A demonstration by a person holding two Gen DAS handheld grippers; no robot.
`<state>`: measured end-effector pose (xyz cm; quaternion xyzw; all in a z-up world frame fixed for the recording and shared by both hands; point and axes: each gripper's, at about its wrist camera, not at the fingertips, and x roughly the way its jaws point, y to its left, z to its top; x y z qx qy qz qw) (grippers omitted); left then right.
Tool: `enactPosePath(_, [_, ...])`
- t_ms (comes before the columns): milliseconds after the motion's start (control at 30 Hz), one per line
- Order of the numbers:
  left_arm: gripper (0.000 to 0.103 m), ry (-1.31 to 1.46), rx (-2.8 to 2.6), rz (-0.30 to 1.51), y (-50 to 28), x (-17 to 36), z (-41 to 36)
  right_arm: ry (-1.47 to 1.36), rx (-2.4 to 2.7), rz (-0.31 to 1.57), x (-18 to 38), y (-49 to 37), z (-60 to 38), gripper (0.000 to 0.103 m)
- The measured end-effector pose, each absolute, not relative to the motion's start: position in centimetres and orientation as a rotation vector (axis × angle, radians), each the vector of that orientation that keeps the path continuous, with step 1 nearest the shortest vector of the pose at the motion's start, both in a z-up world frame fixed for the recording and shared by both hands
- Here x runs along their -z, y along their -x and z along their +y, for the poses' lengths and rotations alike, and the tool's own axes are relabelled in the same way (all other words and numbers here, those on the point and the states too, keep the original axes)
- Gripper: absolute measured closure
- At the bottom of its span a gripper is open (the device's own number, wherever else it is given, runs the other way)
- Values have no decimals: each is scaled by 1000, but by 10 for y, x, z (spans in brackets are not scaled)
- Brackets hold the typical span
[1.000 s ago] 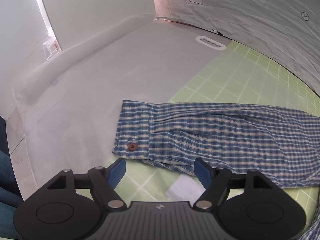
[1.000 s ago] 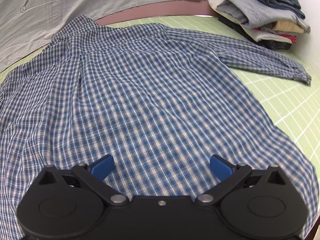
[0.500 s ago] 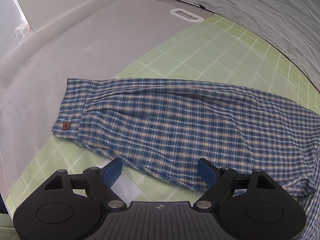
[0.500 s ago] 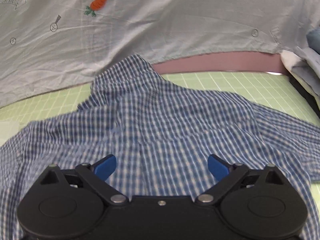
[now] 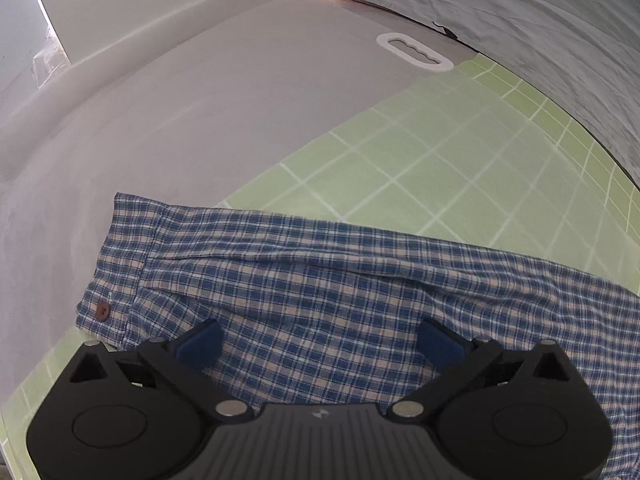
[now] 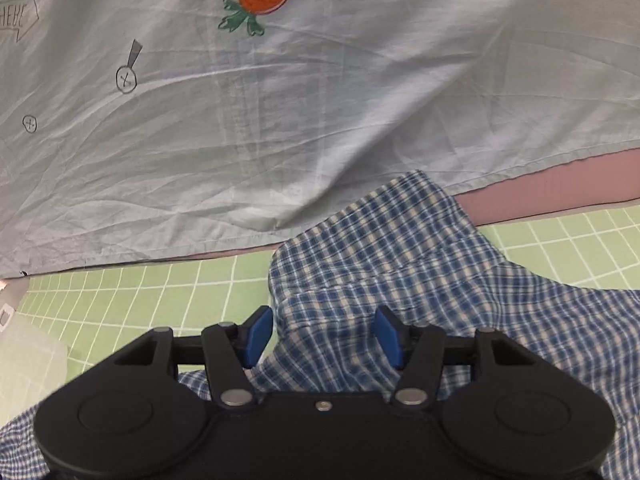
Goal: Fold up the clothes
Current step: 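Grasp the shirt shoulder fabric with the right gripper, then open both grippers to release the shirt fabric and lift away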
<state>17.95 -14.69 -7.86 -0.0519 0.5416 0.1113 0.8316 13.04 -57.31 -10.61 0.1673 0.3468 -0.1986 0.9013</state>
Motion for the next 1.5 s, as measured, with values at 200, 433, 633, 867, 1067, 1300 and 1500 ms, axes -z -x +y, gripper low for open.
enactPosePath(200, [0,111,-214,1128,-184,79,-145,-239,388,771,118,-155,-576,94])
enactPosePath(433, [0,94,-189,1097,-185,81,-146,-248,421,732,113,-196,-611,99])
enactPosePath(633, [0,95,-188,1092,-187,83,-147,-223,461,706,103,-182,-608,94])
enactPosePath(867, [0,99,-197,1110,-185,81,-145,-197,518,659,85,-143,-598,16])
enactPosePath(1067, [0,91,-165,1101,-171,72,-145,-261,594,730,96,-33,-575,12])
enactPosePath(1300, [0,95,-141,1096,-137,57,-124,-323,666,869,128,71,-525,12])
enactPosePath(1500, [0,89,-161,1098,-112,55,-94,-342,687,892,129,120,-495,7])
